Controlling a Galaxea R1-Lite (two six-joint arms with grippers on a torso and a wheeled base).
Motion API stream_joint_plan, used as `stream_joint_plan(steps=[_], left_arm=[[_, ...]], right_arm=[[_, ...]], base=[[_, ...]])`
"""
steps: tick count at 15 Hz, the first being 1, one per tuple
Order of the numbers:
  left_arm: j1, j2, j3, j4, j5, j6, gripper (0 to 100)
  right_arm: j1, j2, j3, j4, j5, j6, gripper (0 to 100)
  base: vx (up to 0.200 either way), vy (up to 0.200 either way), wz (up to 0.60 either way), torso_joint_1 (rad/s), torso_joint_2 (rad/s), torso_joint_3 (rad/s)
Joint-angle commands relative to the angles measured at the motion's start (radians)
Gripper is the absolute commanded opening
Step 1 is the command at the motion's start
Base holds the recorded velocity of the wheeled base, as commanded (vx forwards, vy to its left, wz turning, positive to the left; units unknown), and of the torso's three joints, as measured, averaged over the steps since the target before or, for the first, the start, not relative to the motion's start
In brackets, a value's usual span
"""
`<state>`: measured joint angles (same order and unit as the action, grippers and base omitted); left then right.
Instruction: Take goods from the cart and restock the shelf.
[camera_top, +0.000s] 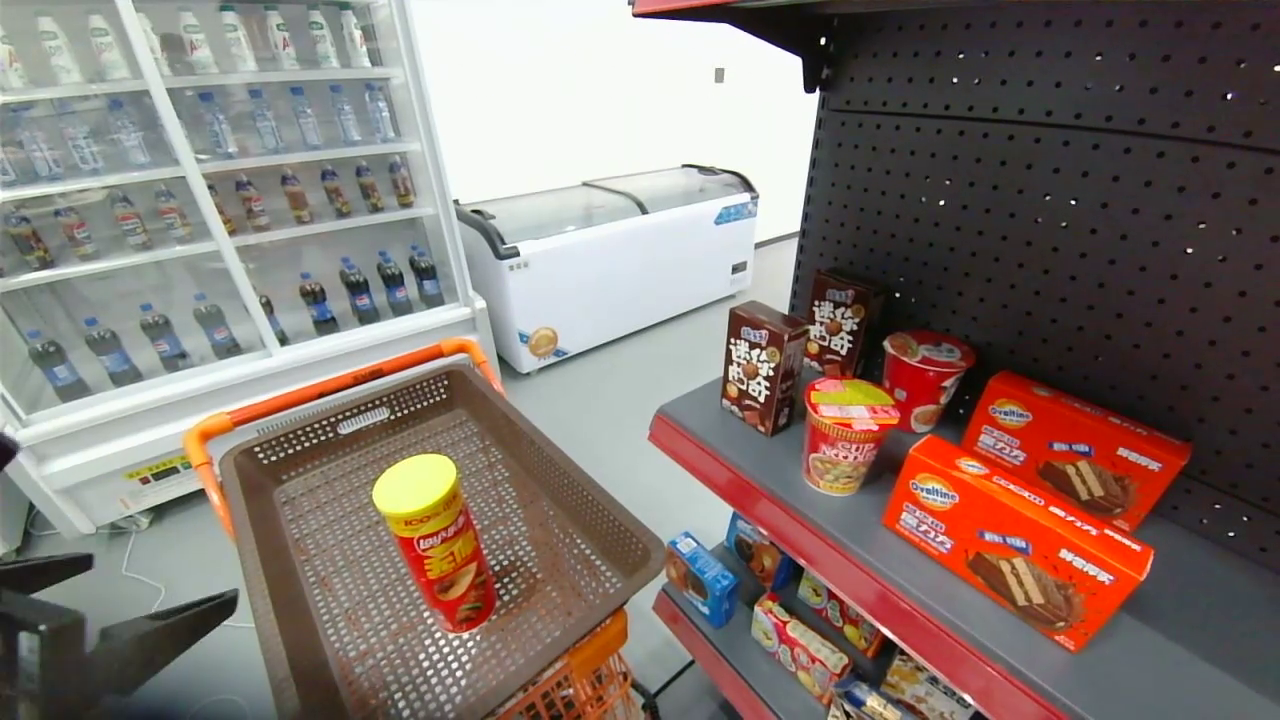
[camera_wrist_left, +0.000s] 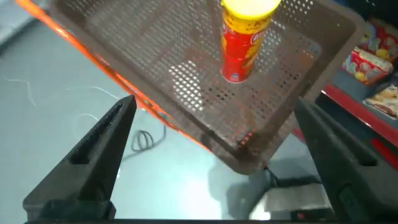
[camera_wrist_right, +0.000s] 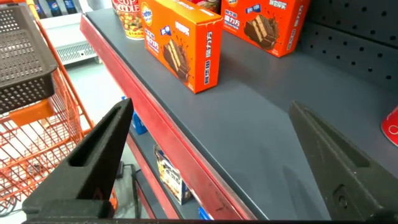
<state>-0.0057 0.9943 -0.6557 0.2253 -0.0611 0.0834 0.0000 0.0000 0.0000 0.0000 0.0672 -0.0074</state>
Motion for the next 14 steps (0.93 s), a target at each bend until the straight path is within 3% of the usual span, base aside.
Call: stream_joint_plan(steps=[1, 3, 6, 8, 11, 12, 13, 14], left_arm=[[0.023, 0.187, 0.039, -0.093, -0.051, -0.007, 100], [0.021, 0.242, 0.068, -0.167, -0.062, -0.005, 100], [-0.014, 0.33, 0.107, -0.288, -0.134, 0.001, 100], [-0.019, 0.382, 0.133, -0.379, -0.135, 0.001, 100], [-0.04, 0.478, 0.22, -0.593, -0.144, -0.001, 100], [-0.04, 0.478, 0.22, -0.593, -0.144, -0.001, 100], [-0.043, 0.541, 0.272, -0.724, -0.18, 0.001, 100], [-0.045, 0.578, 0.285, -0.794, -0.183, 0.001, 100]], right_arm=[[0.0, 0.0, 0.0, 0.0, 0.0, 0.0, 100], [0.0, 0.0, 0.0, 0.0, 0.0, 0.0, 100], [0.0, 0.0, 0.0, 0.0, 0.0, 0.0, 100], [0.0, 0.0, 0.0, 0.0, 0.0, 0.0, 100], [0.0, 0.0, 0.0, 0.0, 0.0, 0.0, 100], [0.0, 0.0, 0.0, 0.0, 0.0, 0.0, 100], [0.0, 0.0, 0.0, 0.0, 0.0, 0.0, 100], [0.0, 0.0, 0.0, 0.0, 0.0, 0.0, 100]], base=[[0.0, 0.0, 0.0, 0.0, 0.0, 0.0], [0.0, 0.0, 0.0, 0.0, 0.0, 0.0], [0.0, 0.0, 0.0, 0.0, 0.0, 0.0], [0.0, 0.0, 0.0, 0.0, 0.0, 0.0], [0.0, 0.0, 0.0, 0.0, 0.0, 0.0], [0.0, 0.0, 0.0, 0.0, 0.0, 0.0], [0.0, 0.0, 0.0, 0.0, 0.0, 0.0], [0.0, 0.0, 0.0, 0.0, 0.0, 0.0]])
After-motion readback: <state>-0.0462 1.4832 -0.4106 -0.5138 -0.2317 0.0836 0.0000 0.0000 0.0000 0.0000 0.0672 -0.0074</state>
